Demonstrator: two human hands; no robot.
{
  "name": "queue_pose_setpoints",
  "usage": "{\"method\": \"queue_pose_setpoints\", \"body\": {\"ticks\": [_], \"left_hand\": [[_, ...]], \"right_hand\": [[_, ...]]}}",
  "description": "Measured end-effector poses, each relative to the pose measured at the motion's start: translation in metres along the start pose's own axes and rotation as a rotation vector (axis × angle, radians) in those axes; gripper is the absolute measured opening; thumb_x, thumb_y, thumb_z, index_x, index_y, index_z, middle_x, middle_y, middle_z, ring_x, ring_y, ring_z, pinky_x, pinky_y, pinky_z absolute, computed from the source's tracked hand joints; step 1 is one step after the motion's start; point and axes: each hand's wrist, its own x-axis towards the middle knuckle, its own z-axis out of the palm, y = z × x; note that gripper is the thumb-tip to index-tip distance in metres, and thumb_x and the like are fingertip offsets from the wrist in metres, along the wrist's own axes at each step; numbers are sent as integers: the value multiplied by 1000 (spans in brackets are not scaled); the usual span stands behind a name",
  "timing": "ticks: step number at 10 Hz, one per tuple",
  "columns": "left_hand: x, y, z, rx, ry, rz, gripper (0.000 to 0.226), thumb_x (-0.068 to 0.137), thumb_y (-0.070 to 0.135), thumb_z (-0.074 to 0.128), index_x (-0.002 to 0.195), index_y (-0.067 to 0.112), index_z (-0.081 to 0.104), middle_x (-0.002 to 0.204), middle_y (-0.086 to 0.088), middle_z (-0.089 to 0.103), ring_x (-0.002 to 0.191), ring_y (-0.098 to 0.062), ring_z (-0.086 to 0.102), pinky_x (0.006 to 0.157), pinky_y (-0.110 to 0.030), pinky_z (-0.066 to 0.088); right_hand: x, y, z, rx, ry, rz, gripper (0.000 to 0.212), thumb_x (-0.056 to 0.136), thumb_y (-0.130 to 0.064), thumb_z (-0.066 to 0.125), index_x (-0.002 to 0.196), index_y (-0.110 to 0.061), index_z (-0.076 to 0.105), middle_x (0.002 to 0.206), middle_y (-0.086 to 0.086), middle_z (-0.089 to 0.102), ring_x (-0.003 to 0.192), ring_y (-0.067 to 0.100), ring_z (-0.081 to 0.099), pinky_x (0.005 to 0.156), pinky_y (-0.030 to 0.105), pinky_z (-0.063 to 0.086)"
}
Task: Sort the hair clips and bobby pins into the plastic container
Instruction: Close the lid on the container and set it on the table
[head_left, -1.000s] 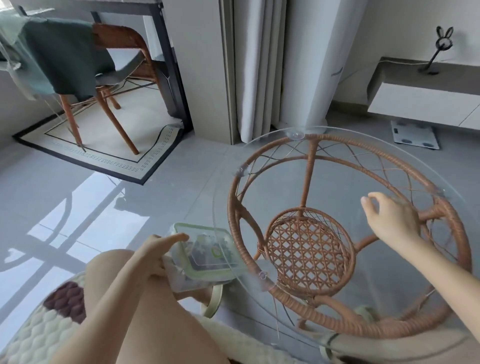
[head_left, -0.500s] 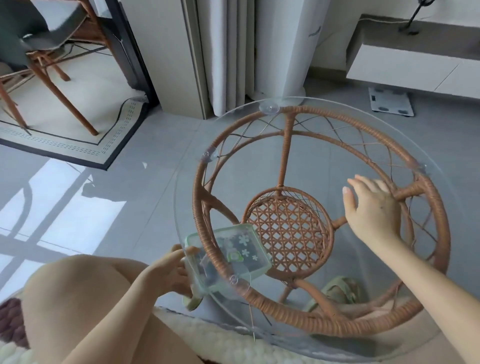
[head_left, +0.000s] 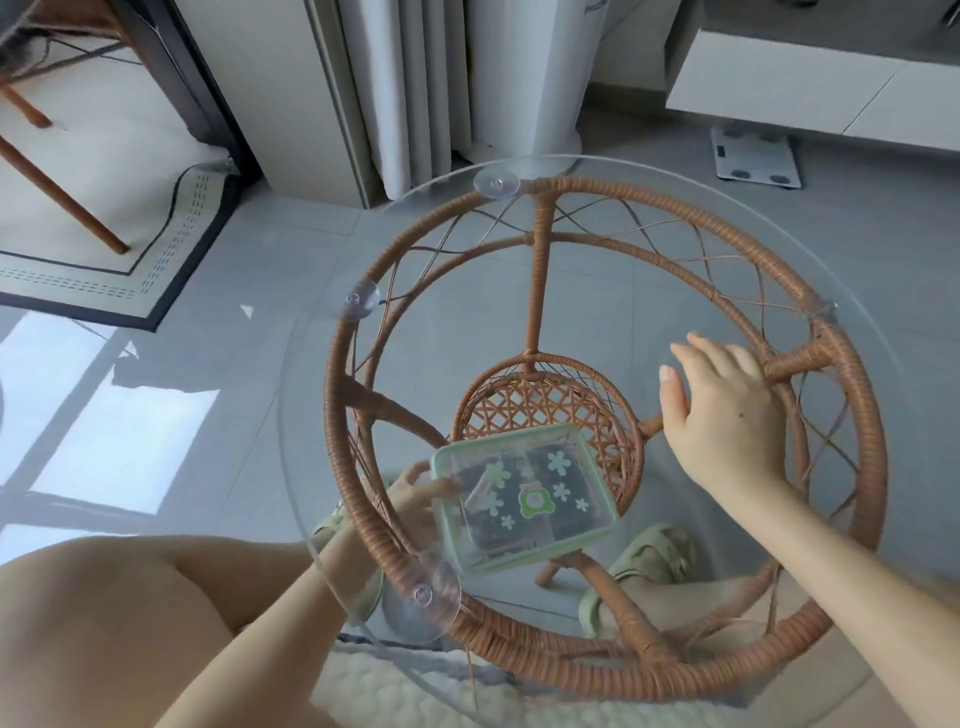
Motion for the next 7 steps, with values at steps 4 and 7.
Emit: {"method": "queue_pose_setpoints", "body": {"ticks": [4,7], "left_hand": [[66,-17,70,-213,4,70,59,81,14,69,126,31,35,121,-19,58,99,-35,67,87,-51,54],[80,-8,51,-149,-3,3,41,91,39,50,126,17,49,123,-11,59,109,-22,59,106,-38,39]], "right_hand": [[5,1,7,-61,-20,10,40,92,-28,37,110,-3,60,116,15,64,104,33,57,79,40,51],[10,2,7,-99,-30,11,37,91,-28,39,111,-5,60,116,12,64,102,32,56,70,37,50]]}}
